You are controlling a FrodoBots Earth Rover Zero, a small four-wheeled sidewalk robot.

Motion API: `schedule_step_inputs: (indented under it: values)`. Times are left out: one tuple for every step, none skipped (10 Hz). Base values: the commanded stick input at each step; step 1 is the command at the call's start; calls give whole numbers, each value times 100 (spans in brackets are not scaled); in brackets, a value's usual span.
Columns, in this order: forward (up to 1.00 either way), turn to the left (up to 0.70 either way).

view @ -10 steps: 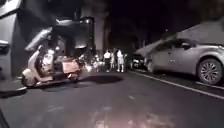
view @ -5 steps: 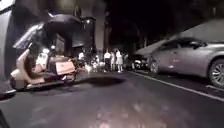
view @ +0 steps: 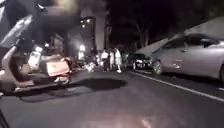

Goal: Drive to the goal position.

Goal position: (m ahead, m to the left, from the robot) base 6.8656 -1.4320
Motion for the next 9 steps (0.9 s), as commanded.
schedule_step_inputs:
  values:
    - [70, 0]
    - [70, 0]
    - [70, 0]
    - [70, 0]
    - [70, 0]
    - [70, 0]
    - [70, 0]
    - [70, 0]
    - [70, 2]
